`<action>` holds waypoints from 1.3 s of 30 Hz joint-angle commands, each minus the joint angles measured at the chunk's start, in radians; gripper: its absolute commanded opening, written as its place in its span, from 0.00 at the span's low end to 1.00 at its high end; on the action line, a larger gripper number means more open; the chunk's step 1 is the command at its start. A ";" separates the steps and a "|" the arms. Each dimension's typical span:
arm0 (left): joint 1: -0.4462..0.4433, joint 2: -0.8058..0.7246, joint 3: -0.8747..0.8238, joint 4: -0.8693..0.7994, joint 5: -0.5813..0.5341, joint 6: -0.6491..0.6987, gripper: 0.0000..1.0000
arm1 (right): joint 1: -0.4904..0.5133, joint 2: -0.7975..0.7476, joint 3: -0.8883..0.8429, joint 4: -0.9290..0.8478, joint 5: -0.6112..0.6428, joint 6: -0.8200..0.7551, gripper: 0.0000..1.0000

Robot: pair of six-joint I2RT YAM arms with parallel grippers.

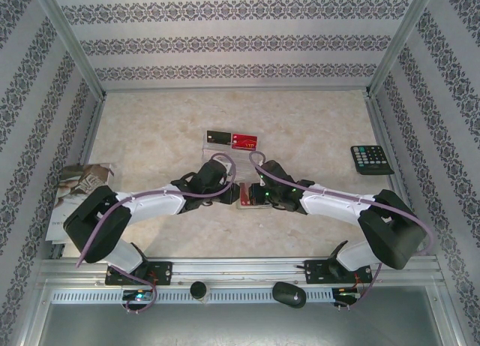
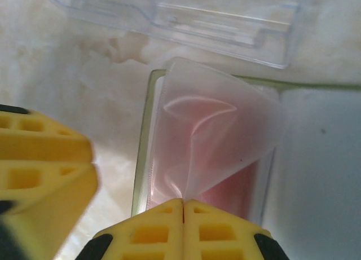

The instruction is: Take the credit cards out of the card holder

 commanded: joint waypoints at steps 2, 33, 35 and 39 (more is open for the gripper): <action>-0.012 0.032 0.006 -0.018 -0.040 -0.002 0.21 | 0.008 0.002 0.026 0.088 -0.066 0.076 0.00; -0.057 0.285 0.059 -0.056 0.016 -0.011 0.19 | -0.156 -0.368 -0.103 -0.068 -0.090 -0.049 0.28; -0.057 0.279 0.057 -0.056 0.013 -0.011 0.20 | -0.156 -0.277 -0.056 -0.018 -0.171 -0.050 0.26; -0.057 0.272 0.046 -0.048 0.016 -0.013 0.20 | -0.142 -0.131 0.032 0.027 -0.184 -0.020 0.22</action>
